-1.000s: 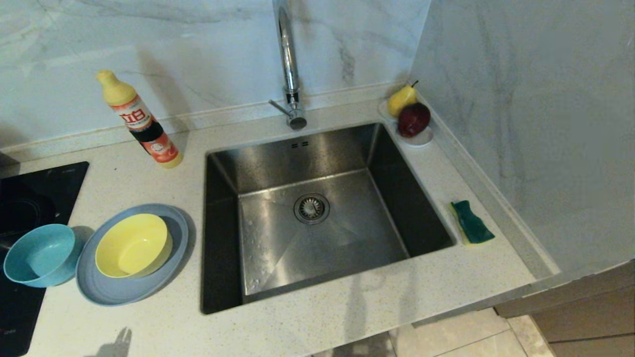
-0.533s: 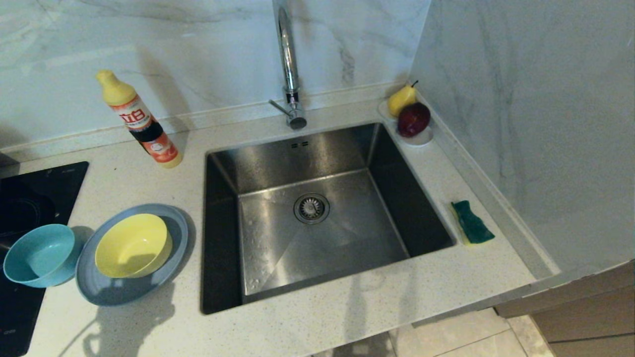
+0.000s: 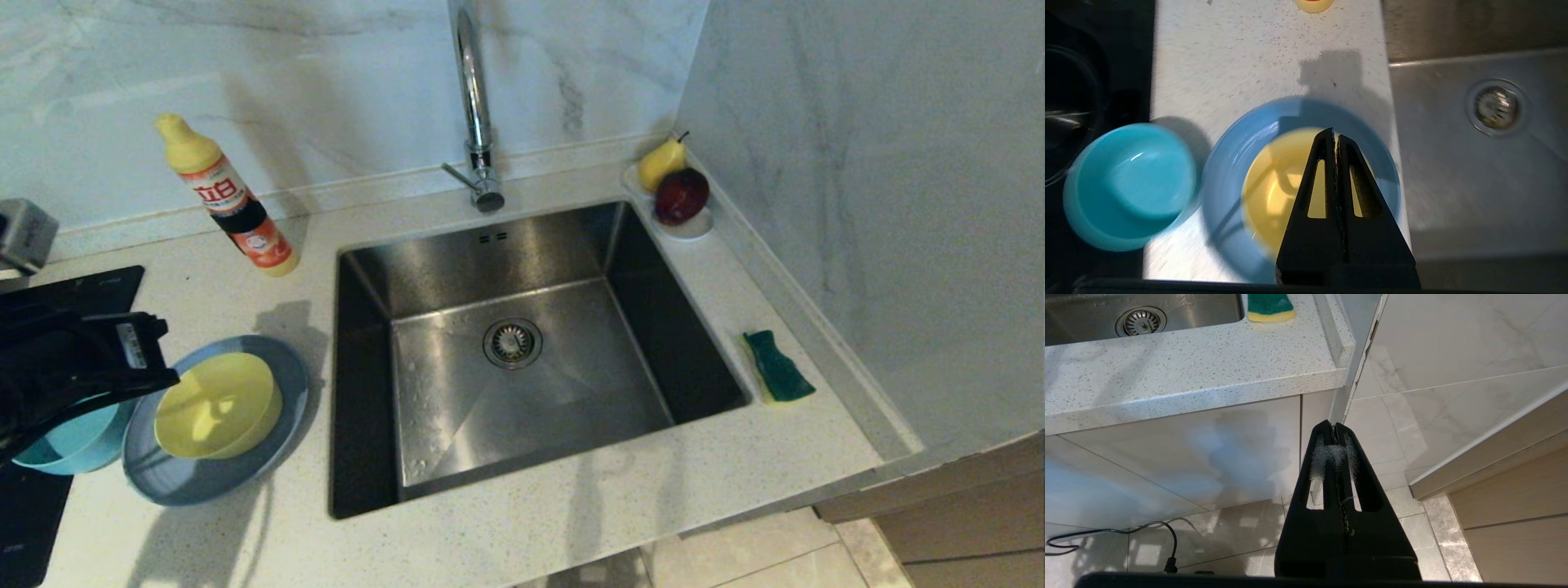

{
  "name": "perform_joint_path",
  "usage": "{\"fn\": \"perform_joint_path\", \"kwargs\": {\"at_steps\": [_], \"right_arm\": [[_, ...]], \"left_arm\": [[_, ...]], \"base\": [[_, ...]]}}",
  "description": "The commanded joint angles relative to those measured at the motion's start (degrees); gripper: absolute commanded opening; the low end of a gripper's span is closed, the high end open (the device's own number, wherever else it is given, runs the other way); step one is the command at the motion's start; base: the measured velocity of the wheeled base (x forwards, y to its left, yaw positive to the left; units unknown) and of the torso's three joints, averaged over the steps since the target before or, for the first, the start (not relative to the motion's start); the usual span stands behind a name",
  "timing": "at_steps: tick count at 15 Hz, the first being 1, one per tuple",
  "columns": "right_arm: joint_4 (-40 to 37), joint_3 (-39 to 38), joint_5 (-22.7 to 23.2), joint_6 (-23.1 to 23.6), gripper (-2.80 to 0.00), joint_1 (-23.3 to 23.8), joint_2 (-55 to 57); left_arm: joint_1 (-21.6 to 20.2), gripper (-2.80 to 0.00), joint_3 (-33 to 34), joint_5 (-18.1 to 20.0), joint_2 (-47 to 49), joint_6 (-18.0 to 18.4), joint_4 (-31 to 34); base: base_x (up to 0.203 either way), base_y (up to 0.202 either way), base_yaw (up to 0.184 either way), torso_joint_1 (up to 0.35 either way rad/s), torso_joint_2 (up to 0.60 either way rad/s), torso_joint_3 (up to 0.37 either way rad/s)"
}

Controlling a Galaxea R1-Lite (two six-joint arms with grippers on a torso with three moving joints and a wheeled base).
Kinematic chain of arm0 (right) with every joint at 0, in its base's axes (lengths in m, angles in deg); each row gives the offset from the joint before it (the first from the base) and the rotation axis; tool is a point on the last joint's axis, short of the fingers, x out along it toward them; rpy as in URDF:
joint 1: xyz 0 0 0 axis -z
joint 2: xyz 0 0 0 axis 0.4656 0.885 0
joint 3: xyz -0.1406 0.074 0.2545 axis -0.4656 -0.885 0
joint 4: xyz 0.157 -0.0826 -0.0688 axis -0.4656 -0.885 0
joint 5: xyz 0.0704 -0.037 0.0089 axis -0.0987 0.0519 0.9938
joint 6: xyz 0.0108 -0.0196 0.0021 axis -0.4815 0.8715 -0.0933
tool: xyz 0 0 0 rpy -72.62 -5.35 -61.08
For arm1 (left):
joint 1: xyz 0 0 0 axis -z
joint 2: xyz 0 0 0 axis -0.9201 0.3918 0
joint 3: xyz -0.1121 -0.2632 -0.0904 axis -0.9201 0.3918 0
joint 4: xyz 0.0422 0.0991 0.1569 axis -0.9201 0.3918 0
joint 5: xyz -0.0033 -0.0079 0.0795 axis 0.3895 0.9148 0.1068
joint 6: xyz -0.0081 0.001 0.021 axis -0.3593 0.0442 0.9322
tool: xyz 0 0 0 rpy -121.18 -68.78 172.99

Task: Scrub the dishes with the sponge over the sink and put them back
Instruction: Grab the dish soap

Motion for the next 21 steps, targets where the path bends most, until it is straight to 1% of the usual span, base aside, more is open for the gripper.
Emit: {"fn": "perform_joint_path", "kwargs": {"at_steps": [1, 2, 3, 5, 8, 9, 11, 14, 15, 18, 21], "right_arm": [[0.01, -0.01, 0.02, 0.02, -2.80, -0.02, -0.02], [0.01, -0.01, 0.02, 0.02, -2.80, -0.02, -0.02], [0.01, -0.01, 0.02, 0.02, -2.80, -0.02, -0.02], [0.01, -0.01, 0.02, 0.02, -2.80, -0.02, -0.02], [0.01, -0.01, 0.02, 0.02, -2.80, -0.02, -0.02], [0.01, -0.01, 0.02, 0.02, -2.80, -0.02, -0.02], [0.01, -0.01, 0.02, 0.02, -2.80, -0.02, -0.02], [0.01, -0.01, 0.02, 0.02, -2.80, -0.02, -0.02], [0.01, -0.01, 0.02, 0.02, -2.80, -0.02, -0.02], [0.01, -0.01, 0.02, 0.02, -2.80, -0.02, -0.02], [0.01, -0.01, 0.02, 0.02, -2.80, -0.02, -0.02]], "left_arm": [[-0.05, -2.80, -1.08, -1.32, 11.24, -0.96, -5.44], [-0.05, -2.80, -1.16, -2.24, 13.48, -1.36, -7.33], [-0.05, 0.00, -1.22, -3.08, 15.61, -1.57, -9.21], [-0.88, 0.00, -2.44, -3.79, 17.89, -1.87, -13.20], [-3.35, 0.00, -2.41, -3.75, 18.52, -2.24, -13.95], [-4.27, 0.00, -2.49, -3.46, 19.01, -3.28, -15.56], [-4.91, 0.00, -1.63, -3.15, 21.46, -4.33, -23.69], [-6.90, 0.00, -1.29, -2.97, 26.62, -4.20, -34.02], [-7.34, 0.00, -1.61, -2.80, 27.55, -4.20, -35.43], [-7.23, 0.00, -3.93, -1.05, 28.27, -4.67, -35.44], [-6.07, 0.00, -7.24, -0.88, 29.69, -4.51, -35.48]], "base": [[0.000, 0.000, 0.000, 0.000, 0.00, 0.000], [0.000, 0.000, 0.000, 0.000, 0.00, 0.000], [0.000, 0.000, 0.000, 0.000, 0.00, 0.000], [0.000, 0.000, 0.000, 0.000, 0.00, 0.000], [0.000, 0.000, 0.000, 0.000, 0.00, 0.000], [0.000, 0.000, 0.000, 0.000, 0.00, 0.000], [0.000, 0.000, 0.000, 0.000, 0.00, 0.000], [0.000, 0.000, 0.000, 0.000, 0.00, 0.000], [0.000, 0.000, 0.000, 0.000, 0.00, 0.000], [0.000, 0.000, 0.000, 0.000, 0.00, 0.000], [0.000, 0.000, 0.000, 0.000, 0.00, 0.000]]}}
